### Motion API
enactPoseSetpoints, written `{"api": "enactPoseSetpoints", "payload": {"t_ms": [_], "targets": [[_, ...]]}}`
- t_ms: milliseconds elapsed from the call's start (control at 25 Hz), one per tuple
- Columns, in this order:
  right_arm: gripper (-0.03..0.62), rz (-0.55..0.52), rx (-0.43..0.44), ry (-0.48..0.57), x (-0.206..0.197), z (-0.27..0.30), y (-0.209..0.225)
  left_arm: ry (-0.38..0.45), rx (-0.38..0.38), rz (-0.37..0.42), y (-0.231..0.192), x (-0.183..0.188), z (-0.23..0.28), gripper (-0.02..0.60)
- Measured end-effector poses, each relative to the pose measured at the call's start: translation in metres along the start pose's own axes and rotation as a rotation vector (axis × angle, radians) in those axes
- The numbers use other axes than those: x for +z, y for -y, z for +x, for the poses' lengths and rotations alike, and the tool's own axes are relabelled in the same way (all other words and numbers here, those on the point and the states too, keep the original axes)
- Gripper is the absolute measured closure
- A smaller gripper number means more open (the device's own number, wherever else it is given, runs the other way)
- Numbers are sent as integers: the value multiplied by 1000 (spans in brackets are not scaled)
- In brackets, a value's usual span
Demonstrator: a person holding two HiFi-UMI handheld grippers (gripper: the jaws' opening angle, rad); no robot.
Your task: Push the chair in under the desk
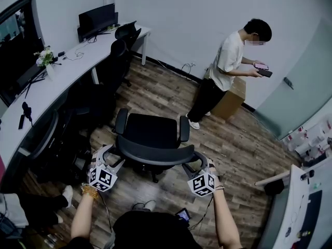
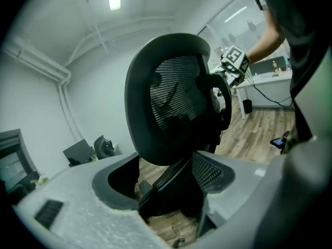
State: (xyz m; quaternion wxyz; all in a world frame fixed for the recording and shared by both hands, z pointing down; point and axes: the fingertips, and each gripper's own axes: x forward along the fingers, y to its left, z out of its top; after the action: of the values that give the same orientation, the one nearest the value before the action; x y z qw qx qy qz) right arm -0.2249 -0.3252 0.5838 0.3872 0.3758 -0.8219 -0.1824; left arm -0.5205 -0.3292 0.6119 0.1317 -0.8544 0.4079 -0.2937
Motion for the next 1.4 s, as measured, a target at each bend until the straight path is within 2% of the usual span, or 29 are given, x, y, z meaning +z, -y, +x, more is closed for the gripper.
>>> {"api": "enactPoseSetpoints", "payload": {"t_ms": [120,240,480,600,680,800,960,1000,1040,1080,1160,1200,1240,1400], "targets": [[313,-19,17,6,-3,-1,0,-14,-48,12,5,-5,6,246],[309,-17,46,-28,-18,1,-2,-7,-63,22,2,-6,9,244],[310,-48,139,-115,-43,25,-19,-33,-74,35,-6,-11,13,230],[324,-17,190,-128,-47,36,-29,-43,-123,33,-2,-15,18,235],[335,15,220,-127,-48,41,-36,-39,-171,0,1,-17,19,247],[341,-28,221,-149,-49,47,-38,-10,-233,-75,4,-14,21,302],[347,-36,228,-170,-51,47,-39,20,-249,-95,8,-14,20,324],[345,-31,232,-181,-51,47,-38,11,-257,-73,9,-16,20,325],[347,-27,235,-192,-52,47,-38,-17,-273,-19,12,-22,21,325],[347,-23,237,-199,-51,48,-39,-61,-293,71,16,-31,23,343],[349,-17,239,-207,-50,50,-42,-136,-320,249,23,-46,28,330],[349,-17,242,-209,-50,50,-44,-154,-329,275,26,-49,29,355],[349,-19,244,-211,-51,49,-44,-162,-340,264,28,-49,29,374],[353,-20,255,-226,-53,45,-40,-164,-366,229,29,-40,32,374]]}}
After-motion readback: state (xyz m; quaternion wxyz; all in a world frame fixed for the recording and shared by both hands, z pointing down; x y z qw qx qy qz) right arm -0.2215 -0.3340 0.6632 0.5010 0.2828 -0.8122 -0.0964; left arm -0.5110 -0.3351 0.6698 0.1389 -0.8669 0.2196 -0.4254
